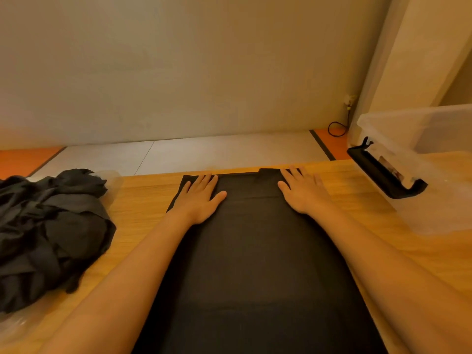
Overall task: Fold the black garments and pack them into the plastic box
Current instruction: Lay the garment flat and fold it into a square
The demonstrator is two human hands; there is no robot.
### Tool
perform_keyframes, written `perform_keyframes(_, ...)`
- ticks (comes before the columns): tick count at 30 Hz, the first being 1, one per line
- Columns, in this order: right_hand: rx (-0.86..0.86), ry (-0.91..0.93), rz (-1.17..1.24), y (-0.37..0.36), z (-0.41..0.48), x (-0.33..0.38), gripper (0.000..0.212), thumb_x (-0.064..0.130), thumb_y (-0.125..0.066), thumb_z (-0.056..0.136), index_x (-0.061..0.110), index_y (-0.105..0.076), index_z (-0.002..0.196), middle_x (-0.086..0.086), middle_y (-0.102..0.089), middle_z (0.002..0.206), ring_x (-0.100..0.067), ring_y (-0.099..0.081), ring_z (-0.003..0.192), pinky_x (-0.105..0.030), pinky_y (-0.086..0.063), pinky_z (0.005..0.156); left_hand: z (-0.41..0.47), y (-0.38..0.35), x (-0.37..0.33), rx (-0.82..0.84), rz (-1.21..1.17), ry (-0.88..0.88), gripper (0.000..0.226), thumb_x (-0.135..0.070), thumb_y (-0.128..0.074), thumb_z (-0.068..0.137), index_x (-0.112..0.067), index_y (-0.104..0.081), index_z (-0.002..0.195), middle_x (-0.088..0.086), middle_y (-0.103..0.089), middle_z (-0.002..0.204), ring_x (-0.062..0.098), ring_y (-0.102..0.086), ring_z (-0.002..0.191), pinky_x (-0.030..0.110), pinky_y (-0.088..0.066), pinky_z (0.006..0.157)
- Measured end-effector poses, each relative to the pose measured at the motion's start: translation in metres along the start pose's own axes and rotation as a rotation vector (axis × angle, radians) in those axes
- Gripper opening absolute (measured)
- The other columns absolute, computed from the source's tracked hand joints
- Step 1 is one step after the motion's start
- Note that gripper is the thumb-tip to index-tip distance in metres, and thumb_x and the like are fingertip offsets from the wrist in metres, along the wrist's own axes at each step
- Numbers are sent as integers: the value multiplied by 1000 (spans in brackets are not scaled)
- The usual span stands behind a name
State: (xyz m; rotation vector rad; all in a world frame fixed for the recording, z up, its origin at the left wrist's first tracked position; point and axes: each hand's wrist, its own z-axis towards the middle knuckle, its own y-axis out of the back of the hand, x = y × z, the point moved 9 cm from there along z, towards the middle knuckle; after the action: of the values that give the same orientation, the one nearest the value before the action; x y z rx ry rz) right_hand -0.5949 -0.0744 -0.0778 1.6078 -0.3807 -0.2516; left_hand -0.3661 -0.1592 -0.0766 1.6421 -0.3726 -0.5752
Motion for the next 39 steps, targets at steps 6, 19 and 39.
perform_keyframes(6, -65, -7, 72, 28, -18, 9, 56, 45, -14, 103, 27, 0, 154, -2, 8, 161, -23, 10, 147, -44, 3, 119, -13, 24, -1, -121, -83, 0, 64, -52, -19, 100, -24, 2, 154, -2, 9, 161, 14, 12, 147, 38, 6, 119)
perform_keyframes(19, 47, 331, 56, 12, -205, 62, 57, 51, -20, 101, 34, 0, 151, 8, 7, 160, -12, 13, 146, -40, 7, 118, -203, 2, -54, 1, -127, -220, 62, -56, -24, 96, -39, 4, 149, -19, 11, 155, -1, 14, 142, 26, 7, 117)
perform_keyframes(39, -371, 521, -12, -27, -321, -8, 87, 16, -84, 69, 20, -39, 143, -1, -43, 147, -16, -35, 139, -37, -26, 113, -316, -28, -11, -330, 165, -356, 86, -12, -84, 67, -13, -42, 142, 7, -40, 148, 20, -34, 137, 22, -5, 119)
